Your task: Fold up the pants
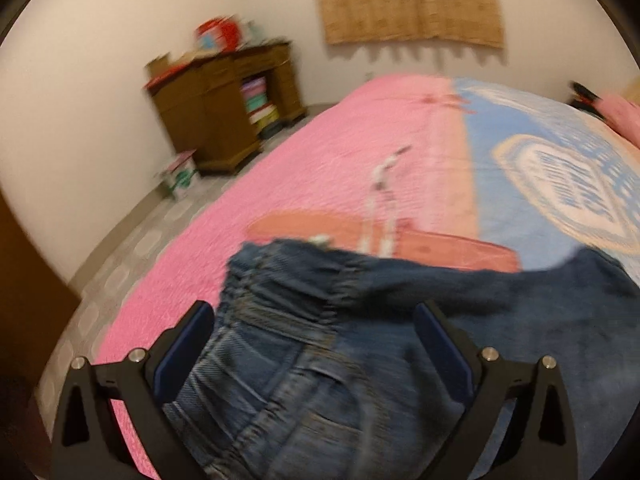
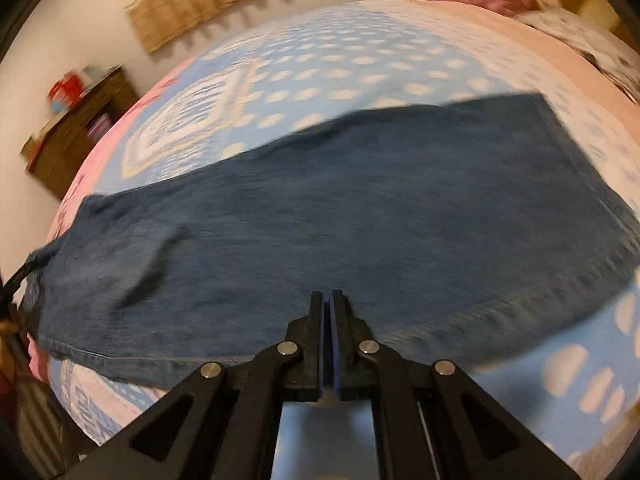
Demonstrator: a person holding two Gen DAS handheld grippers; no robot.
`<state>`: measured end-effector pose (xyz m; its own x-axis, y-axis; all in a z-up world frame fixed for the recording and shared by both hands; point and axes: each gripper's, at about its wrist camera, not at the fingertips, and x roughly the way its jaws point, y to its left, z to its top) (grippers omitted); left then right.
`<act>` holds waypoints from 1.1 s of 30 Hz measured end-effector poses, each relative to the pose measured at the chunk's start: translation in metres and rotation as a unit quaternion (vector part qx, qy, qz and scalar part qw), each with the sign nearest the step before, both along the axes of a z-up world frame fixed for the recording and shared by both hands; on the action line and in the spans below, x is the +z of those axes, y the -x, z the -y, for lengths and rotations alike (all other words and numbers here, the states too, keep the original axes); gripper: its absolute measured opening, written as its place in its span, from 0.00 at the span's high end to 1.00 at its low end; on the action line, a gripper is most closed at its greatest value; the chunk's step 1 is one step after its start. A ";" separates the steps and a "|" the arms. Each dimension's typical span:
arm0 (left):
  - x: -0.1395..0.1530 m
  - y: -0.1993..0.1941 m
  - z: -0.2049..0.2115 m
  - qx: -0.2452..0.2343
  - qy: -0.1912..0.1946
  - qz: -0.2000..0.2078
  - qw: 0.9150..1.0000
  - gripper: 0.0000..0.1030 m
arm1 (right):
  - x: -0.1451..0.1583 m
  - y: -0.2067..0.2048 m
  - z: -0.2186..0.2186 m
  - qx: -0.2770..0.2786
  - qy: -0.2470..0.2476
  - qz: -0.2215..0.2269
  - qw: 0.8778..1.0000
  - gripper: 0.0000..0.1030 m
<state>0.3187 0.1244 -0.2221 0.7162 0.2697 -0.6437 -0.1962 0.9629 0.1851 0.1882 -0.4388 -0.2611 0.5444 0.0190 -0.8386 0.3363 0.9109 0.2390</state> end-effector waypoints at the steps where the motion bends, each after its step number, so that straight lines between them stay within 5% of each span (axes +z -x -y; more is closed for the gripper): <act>1: 0.004 0.005 0.010 -0.019 -0.006 0.006 1.000 0.01 | 0.006 0.005 0.004 -0.020 0.009 -0.007 1.000 0.97; 5: 0.014 0.035 0.045 -0.080 0.012 0.016 0.997 0.01 | 0.030 0.065 0.032 -0.086 -0.038 0.073 0.993 0.94; 7: 0.017 0.047 0.060 -0.096 0.024 0.014 0.995 0.01 | 0.029 0.103 0.054 -0.139 -0.082 0.117 0.980 0.76; 9: 0.018 0.057 0.075 -0.107 0.038 0.008 0.994 0.01 | 0.025 0.135 0.073 -0.195 -0.119 0.158 0.961 0.17; 10: 0.018 0.062 0.080 -0.110 0.047 0.003 0.993 0.01 | 0.021 0.151 0.085 -0.223 -0.134 0.182 0.948 0.14; 15: 0.014 0.079 0.093 -0.097 0.113 -0.039 0.988 0.01 | 0.001 0.184 0.133 -0.264 -0.218 0.259 0.903 0.14; 21: 0.004 0.096 0.105 -0.080 0.120 -0.070 0.987 0.01 | -0.009 0.159 0.164 -0.249 -0.175 0.223 0.926 0.24; 27: 0.007 0.096 0.102 -0.059 0.118 -0.082 0.988 0.01 | -0.038 0.146 0.184 -0.259 -0.189 0.237 0.917 0.32; 33: 0.009 0.094 0.113 -0.062 0.119 -0.090 0.987 0.01 | -0.031 0.115 0.197 -0.239 -0.169 0.246 0.924 0.33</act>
